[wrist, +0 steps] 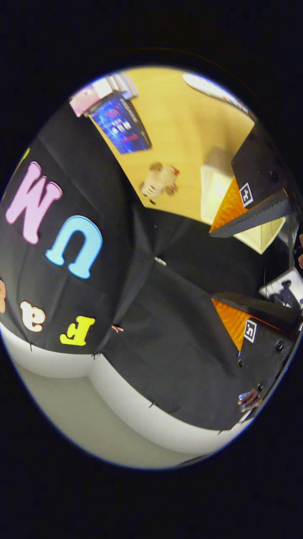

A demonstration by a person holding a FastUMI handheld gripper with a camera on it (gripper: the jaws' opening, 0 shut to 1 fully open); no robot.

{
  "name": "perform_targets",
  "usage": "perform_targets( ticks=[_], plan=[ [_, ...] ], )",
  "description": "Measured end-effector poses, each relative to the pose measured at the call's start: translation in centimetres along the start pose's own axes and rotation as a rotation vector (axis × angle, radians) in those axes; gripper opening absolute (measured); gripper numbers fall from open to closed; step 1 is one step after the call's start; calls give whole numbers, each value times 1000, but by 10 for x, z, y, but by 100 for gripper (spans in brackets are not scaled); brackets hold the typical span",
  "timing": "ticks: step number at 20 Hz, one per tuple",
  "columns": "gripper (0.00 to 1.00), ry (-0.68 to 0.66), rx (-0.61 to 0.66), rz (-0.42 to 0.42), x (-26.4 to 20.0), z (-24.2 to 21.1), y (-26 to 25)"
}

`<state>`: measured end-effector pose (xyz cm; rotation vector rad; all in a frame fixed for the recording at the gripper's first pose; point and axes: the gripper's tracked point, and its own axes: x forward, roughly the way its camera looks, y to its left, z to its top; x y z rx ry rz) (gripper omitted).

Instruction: Open the storage box then place both shoes into the box .Put the left shoe in first, then the right shoe, with the right side of both shoes facing outward in a uniform manner.

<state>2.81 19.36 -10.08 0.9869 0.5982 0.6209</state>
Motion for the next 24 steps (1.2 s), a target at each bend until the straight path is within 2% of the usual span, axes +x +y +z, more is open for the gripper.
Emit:
perform_targets(
  ticks=[2,3,5,9,13,16,22,24],
  plan=[
    [81,-11,-84,-130,-33,8,-36],
    [86,-6,-119,-193,-51,9,-54],
    [89,9,-154,-309,-79,6,-86],
    [97,52,-142,-486,-120,-8,-138],
    [97,119,-101,-680,-151,-28,-208],
    [97,182,-46,-742,-157,-43,-240],
    [97,329,-13,-830,-142,-80,-295],
    [93,372,-6,-875,-137,-92,-318]
  ],
)
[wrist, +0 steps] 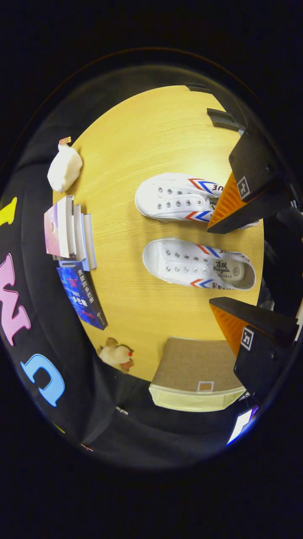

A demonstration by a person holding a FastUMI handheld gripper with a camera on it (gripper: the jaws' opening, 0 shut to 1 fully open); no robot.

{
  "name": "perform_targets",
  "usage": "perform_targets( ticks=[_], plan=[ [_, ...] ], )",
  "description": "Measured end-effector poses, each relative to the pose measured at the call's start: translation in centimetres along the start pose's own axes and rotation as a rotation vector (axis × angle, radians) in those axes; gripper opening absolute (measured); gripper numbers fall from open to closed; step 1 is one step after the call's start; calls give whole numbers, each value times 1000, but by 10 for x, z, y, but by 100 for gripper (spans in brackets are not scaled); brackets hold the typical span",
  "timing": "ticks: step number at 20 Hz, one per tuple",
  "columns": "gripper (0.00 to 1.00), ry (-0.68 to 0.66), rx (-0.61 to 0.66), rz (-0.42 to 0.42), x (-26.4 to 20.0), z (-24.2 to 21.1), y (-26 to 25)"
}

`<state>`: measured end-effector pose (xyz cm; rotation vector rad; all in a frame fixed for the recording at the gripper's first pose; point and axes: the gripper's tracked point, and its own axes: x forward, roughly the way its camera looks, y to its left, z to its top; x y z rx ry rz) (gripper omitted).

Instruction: Open the storage box then place both shoes into the box .Put the left shoe in first, then the right shoe, with the right side of both shoes facing outward in a uniform manner.

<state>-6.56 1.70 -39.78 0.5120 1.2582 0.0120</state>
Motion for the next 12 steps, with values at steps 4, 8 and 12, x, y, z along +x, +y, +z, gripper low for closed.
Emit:
perform_targets(
  ticks=[4,8,12],
  plan=[
    [88,54,8,-77,39,-5,-15],
    [79,67,39,-83,65,-2,-12],
    [53,99,49,-126,68,-6,-20]
  ],
)
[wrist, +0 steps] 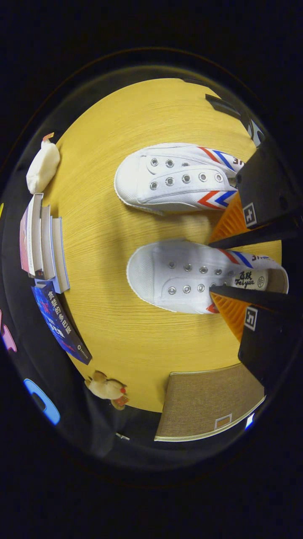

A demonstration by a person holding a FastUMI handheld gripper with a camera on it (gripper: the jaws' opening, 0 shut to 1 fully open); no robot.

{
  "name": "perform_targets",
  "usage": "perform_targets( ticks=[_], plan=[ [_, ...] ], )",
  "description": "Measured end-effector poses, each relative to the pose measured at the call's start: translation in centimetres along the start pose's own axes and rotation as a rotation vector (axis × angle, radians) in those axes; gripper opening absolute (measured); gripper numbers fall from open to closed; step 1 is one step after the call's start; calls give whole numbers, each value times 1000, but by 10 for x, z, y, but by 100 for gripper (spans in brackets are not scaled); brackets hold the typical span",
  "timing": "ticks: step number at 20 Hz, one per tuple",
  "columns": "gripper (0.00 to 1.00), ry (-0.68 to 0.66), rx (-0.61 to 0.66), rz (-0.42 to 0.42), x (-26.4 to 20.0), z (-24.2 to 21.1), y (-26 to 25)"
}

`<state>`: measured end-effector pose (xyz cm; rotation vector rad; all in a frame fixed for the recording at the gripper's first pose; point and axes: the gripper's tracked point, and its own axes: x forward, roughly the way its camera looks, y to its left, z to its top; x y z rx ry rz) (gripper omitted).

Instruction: Open the storage box then place both shoes into the box .Put the left shoe in first, then the right shoe, with the right side of both shoes facing outward in a uniform manner.

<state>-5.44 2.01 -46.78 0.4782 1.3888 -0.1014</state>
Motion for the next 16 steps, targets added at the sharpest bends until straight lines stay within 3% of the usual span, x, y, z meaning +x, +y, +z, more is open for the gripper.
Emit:
perform_targets(
  ticks=[2,5,8,16],
  plan=[
    [14,4,26,17,-5,0,-11],
    [9,10,123,56,-8,-4,-1],
    [9,-11,133,100,-31,1,8],
    [9,-134,165,275,-144,46,76]
  ],
)
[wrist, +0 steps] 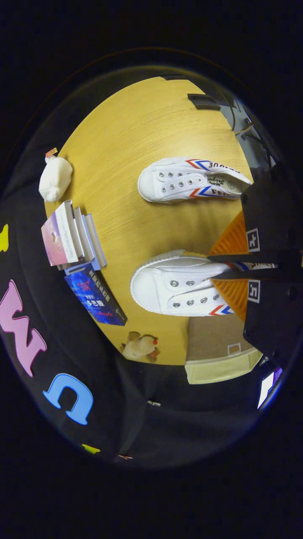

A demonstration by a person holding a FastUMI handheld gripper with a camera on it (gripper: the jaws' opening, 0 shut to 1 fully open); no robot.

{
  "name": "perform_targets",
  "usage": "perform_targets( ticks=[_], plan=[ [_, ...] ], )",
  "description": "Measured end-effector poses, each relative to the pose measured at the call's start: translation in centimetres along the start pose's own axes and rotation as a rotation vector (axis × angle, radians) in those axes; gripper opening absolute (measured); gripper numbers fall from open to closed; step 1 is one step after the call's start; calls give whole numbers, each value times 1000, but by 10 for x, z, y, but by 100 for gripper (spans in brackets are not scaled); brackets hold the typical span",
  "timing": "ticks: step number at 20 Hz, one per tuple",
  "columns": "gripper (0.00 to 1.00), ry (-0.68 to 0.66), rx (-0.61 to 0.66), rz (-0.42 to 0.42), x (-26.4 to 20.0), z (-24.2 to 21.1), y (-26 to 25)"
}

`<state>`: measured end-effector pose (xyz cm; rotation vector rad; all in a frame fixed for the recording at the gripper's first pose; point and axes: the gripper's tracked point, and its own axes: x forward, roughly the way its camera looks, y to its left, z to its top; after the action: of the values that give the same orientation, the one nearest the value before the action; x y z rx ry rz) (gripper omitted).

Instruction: Open the storage box then place both shoes into the box .Put the left shoe in first, then the right shoe, with the right side of both shoes facing outward in a uniform manner.

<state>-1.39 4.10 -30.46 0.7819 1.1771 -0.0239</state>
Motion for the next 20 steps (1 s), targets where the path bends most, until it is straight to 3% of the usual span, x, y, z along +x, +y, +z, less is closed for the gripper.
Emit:
perform_targets(
  ticks=[6,11,20],
  plan=[
    [9,4,23,134,-51,2,109],
    [9,110,80,210,-50,-29,187],
    [9,236,102,79,23,-100,248]
  ],
)
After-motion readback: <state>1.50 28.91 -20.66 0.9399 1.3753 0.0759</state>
